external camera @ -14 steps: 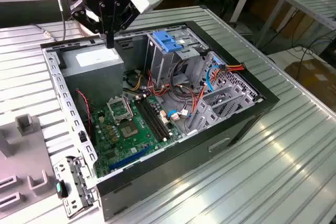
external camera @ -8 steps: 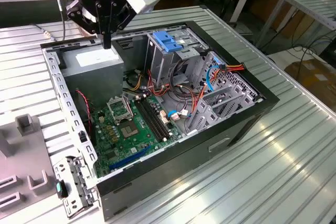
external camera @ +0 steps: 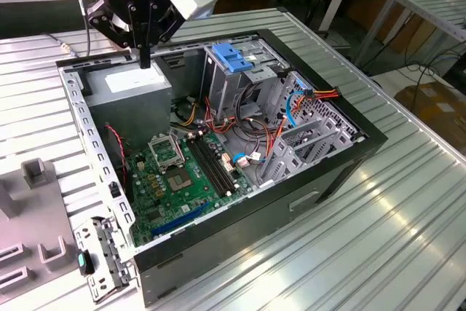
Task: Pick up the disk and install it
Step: 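Reach for the disk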
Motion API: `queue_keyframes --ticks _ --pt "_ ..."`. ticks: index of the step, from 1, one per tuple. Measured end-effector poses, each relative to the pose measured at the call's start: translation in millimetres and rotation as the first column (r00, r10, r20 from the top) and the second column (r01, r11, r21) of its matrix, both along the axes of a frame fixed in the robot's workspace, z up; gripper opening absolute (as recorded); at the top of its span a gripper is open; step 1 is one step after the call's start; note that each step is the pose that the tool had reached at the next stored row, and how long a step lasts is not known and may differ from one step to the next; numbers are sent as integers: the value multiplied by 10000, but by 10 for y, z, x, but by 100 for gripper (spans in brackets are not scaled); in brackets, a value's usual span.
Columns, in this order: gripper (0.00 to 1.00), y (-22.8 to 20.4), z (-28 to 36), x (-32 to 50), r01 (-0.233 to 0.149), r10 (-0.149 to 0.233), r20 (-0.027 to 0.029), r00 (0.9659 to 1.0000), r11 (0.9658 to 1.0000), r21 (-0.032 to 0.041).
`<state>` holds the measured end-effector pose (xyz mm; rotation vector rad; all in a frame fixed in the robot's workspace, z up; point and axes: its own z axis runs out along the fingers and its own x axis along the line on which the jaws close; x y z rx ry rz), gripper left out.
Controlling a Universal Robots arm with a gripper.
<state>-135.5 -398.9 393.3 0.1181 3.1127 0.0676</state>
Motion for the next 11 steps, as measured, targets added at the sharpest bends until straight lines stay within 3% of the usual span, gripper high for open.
queue_keyframes --ticks 11 --pt "11 0 -1 -160 -1 1 -6 10000 10000 -1"
